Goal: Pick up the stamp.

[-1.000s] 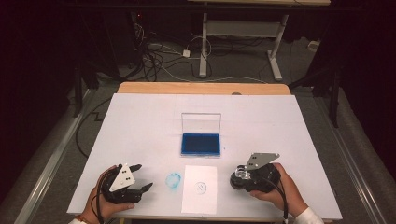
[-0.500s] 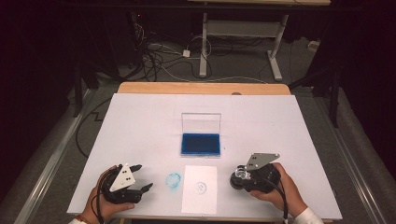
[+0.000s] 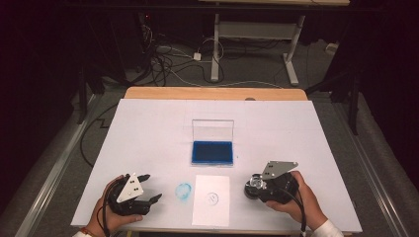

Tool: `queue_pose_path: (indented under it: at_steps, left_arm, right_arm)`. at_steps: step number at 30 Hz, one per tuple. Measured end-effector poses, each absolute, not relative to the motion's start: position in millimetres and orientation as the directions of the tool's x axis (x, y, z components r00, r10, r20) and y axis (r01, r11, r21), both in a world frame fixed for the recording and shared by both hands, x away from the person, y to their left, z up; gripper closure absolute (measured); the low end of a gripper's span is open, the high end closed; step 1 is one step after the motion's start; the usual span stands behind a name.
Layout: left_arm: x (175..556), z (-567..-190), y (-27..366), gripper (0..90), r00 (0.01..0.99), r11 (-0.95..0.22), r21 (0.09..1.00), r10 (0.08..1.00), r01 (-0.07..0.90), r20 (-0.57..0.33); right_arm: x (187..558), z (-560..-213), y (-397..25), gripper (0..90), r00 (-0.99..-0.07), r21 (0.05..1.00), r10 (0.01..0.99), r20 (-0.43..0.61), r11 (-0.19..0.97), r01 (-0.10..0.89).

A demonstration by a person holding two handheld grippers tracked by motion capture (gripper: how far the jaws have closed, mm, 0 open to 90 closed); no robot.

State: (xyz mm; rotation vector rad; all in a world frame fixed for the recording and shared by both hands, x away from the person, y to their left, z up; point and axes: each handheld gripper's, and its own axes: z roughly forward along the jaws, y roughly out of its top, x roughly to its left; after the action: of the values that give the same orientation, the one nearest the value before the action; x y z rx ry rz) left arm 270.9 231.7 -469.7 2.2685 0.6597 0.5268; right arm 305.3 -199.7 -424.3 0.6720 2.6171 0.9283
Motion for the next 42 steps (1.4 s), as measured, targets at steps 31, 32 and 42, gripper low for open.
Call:
queue_pose_path:
  at_steps: [31,32,42]
  left_arm:
    - [273.0,-471.9,235.9,26.6,0.784,-0.606,0.733,0.599,0.309,0.164]
    - [273.2,-471.5,236.2,26.6,0.781,-0.601,0.736,0.603,0.311,0.162]
    - [273.5,-471.5,232.0,26.6,0.787,-0.606,0.735,0.594,0.305,0.164]
  right_arm:
    - [315.3,-389.0,-187.6,56.8,-0.840,0.747,0.526,-0.132,0.610,0.264]
    - [316.1,-388.2,-186.7,56.8,-0.841,0.748,0.525,-0.135,0.610,0.261]
    - [320.0,-379.6,-172.7,56.8,-0.842,0.775,0.521,-0.140,0.587,0.234]
